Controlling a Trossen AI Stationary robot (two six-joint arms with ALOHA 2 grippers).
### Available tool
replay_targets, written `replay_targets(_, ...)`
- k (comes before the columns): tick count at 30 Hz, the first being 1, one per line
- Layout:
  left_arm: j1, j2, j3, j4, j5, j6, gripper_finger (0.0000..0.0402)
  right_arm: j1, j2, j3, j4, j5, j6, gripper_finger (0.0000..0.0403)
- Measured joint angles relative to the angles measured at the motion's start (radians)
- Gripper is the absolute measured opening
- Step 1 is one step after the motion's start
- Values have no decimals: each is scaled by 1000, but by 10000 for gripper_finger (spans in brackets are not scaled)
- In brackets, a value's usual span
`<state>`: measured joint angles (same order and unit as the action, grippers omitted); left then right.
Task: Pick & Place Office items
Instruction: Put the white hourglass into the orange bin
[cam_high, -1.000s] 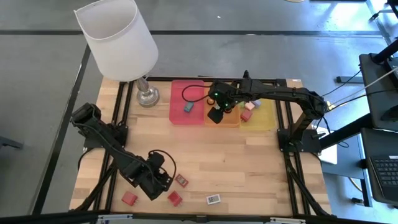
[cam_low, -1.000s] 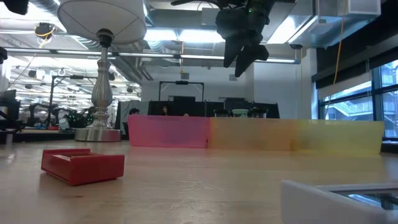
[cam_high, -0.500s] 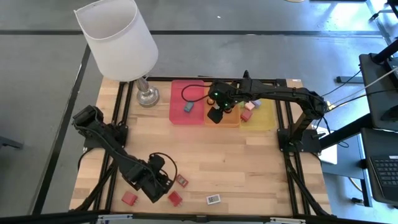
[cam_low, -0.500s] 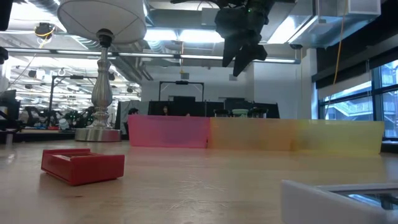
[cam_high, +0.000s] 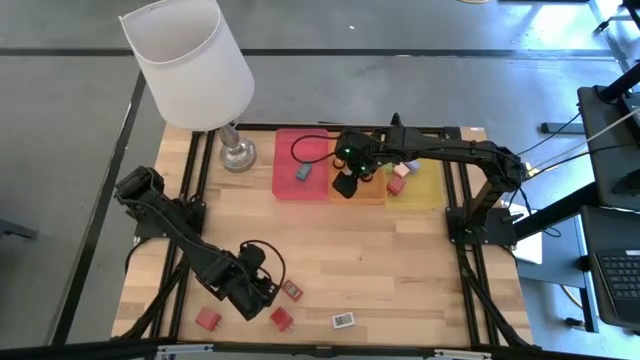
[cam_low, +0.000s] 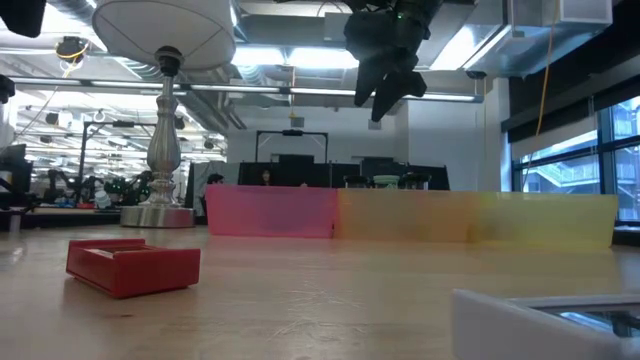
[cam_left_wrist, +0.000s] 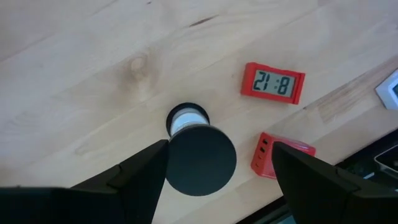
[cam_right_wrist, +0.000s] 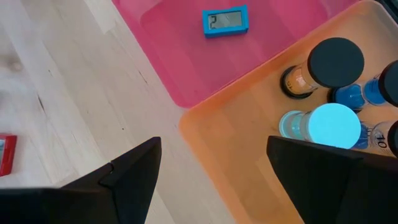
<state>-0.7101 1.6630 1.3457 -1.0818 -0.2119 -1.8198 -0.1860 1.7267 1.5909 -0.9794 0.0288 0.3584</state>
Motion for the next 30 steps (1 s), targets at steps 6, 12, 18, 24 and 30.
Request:
replay_targets(6,-2,-1,0,-15,6,0,281,0,0,0,0,0,0,295)
replay_targets(12,-2,-1,0,-50,5,-2,281,0,0,0,0,0,0,294)
replay_targets(18,-2,3,0,-40,5,0,281,0,0,0,0,0,-1,294)
replay_targets(24,-3,18,1,-42,16,0,281,0,0,0,0,0,-2,294)
replay_targets(30,-6,35,1,-44,30,0,281,0,0,0,0,0,-3,294)
